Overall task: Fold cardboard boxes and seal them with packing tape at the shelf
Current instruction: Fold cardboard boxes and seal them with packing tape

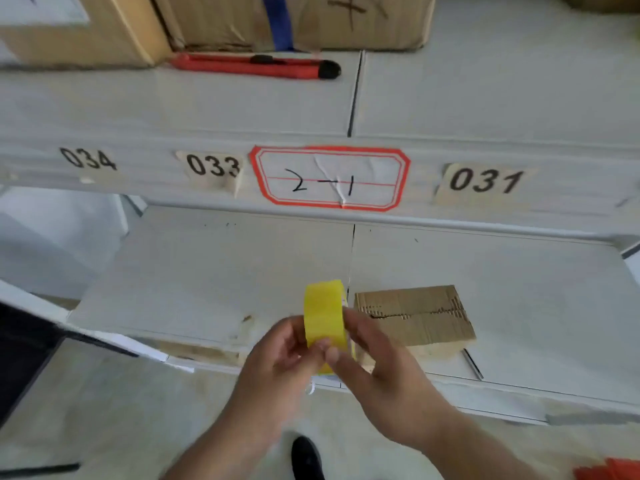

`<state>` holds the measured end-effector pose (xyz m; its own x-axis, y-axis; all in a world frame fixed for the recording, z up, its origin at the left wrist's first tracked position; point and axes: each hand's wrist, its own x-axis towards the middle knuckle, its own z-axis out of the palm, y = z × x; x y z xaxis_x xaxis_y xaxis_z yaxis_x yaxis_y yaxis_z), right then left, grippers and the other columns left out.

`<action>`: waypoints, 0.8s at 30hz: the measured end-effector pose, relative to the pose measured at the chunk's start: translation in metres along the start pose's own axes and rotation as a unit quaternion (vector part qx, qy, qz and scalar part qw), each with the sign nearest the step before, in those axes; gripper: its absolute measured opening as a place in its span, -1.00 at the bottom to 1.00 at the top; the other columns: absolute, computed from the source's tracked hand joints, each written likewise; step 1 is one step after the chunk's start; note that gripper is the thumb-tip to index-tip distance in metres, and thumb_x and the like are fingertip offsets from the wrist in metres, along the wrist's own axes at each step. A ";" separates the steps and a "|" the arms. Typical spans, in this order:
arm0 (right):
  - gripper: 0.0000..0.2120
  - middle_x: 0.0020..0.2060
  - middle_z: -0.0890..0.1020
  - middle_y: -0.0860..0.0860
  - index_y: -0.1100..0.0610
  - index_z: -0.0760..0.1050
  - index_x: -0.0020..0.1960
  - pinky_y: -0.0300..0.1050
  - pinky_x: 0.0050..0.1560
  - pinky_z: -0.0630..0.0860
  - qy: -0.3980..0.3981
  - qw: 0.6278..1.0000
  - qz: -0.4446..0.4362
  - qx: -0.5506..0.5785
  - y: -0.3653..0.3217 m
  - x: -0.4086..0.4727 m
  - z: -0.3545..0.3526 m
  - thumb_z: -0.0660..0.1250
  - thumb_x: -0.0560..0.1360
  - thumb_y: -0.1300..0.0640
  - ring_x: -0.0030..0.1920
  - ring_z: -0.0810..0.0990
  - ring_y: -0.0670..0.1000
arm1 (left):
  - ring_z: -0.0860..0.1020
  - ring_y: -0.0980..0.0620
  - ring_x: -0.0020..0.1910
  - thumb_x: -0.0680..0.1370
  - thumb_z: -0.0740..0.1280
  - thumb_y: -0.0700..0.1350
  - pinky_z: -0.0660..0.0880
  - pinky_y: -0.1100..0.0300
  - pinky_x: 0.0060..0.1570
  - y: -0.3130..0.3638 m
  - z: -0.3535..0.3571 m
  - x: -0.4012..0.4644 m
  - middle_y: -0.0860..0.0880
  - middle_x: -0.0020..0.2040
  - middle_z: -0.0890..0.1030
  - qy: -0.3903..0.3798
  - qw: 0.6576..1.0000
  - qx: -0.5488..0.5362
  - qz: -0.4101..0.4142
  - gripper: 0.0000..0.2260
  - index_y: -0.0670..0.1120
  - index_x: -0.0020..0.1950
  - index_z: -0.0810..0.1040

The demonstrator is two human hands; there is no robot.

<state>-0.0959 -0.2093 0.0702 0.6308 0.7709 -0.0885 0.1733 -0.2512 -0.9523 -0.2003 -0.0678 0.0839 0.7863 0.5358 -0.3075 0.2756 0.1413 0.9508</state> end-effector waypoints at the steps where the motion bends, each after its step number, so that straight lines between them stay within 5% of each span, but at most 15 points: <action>1: -0.72 -0.09 0.63 -0.15 -0.03 0.52 0.18 -0.04 -0.05 0.56 -0.011 0.999 -0.037 -0.001 -0.009 -0.005 -0.002 0.26 0.66 -0.21 -0.07 0.61 -0.11 | 0.71 -0.05 0.07 0.53 0.52 -0.08 0.63 0.08 0.12 0.008 0.011 -0.013 -0.09 0.02 0.74 -0.005 0.999 -0.035 -0.009 -0.74 -0.13 0.16 0.61; 3: -0.69 -0.17 0.60 0.01 0.07 0.54 0.10 0.13 -0.11 0.54 -0.010 0.997 -0.063 0.038 -0.019 -0.018 -0.013 0.26 0.68 -0.17 -0.14 0.59 0.09 | 0.70 -0.06 0.05 0.41 0.52 0.17 0.65 -0.02 0.10 0.018 0.023 -0.028 -0.10 0.01 0.72 0.029 0.999 -0.018 0.022 -0.61 -0.04 0.09 0.61; 5: -0.72 -0.11 0.62 0.05 0.13 0.58 0.12 0.12 -0.05 0.54 -0.009 0.995 -0.080 0.058 -0.022 -0.031 -0.029 0.28 0.68 -0.09 -0.08 0.59 0.13 | 0.65 0.16 0.07 0.35 0.40 0.32 0.61 0.21 0.07 0.034 0.021 -0.029 0.02 0.12 0.64 0.088 0.988 0.089 0.091 -0.51 0.09 0.17 0.57; 8: -0.71 -0.15 0.55 0.13 0.22 0.54 0.03 0.17 -0.10 0.47 -0.041 0.993 -0.114 0.014 -0.023 -0.045 -0.052 0.28 0.68 -0.02 -0.13 0.50 0.18 | 0.51 0.33 0.31 0.42 0.29 0.41 0.42 0.21 0.39 0.056 0.018 -0.016 0.30 0.34 0.54 -0.024 0.986 0.153 0.058 -0.42 0.26 0.41 0.49; 11: -0.68 -0.25 0.40 0.10 0.22 0.42 -0.11 0.20 -0.20 0.38 -0.078 0.989 -0.122 -0.013 -0.022 -0.055 -0.071 0.29 0.70 0.01 -0.22 0.38 0.18 | 0.53 0.40 0.23 0.65 0.34 0.11 0.41 0.31 0.34 0.068 0.025 -0.009 0.36 0.20 0.62 -0.069 0.971 0.217 0.068 -0.79 0.27 0.28 0.58; 13: -0.67 -0.27 0.33 0.08 0.21 0.35 -0.15 0.14 -0.23 0.32 -0.090 0.988 -0.121 -0.024 -0.019 -0.063 -0.083 0.30 0.71 0.06 -0.24 0.32 0.14 | 0.53 0.44 0.18 0.68 0.30 -0.05 0.40 0.50 0.17 0.067 0.033 -0.016 0.33 0.18 0.63 -0.056 0.946 0.297 0.116 -0.75 0.19 0.32 0.58; 18: -0.66 -0.22 0.44 0.14 0.24 0.45 -0.08 0.15 -0.16 0.40 -0.074 0.993 -0.091 -0.017 -0.008 -0.081 -0.097 0.27 0.69 -0.03 -0.18 0.41 0.18 | 0.37 0.35 0.44 0.67 0.16 0.12 0.27 0.43 0.40 0.040 0.063 -0.054 0.23 0.48 0.44 -0.007 0.870 0.420 0.258 -0.56 0.09 0.54 0.43; 21: -0.68 -0.15 0.55 0.18 0.20 0.54 -0.02 0.19 -0.10 0.47 -0.044 0.996 -0.073 0.009 -0.007 -0.087 -0.099 0.27 0.67 -0.07 -0.13 0.50 0.23 | 0.24 0.17 0.59 0.65 0.20 0.06 0.15 0.42 0.49 0.021 0.090 -0.079 0.08 0.61 0.31 -0.007 0.813 0.474 0.338 -0.49 -0.04 0.60 0.36; 24: -0.72 -0.18 0.58 0.13 0.10 0.57 -0.02 0.14 -0.15 0.48 -0.027 0.996 -0.080 -0.007 -0.006 -0.090 -0.103 0.26 0.67 -0.08 -0.18 0.52 0.17 | 0.40 0.20 0.45 0.60 0.31 0.11 0.25 0.50 0.37 0.019 0.099 -0.082 0.16 0.48 0.43 0.039 0.831 0.436 0.342 -0.54 0.00 0.48 0.49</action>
<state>-0.0758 -0.3371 0.1138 0.5532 0.8317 0.0473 0.2784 -0.1310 -0.9515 -0.2049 -0.1910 0.1235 0.8953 0.3000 0.3294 0.1022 -0.8579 0.5035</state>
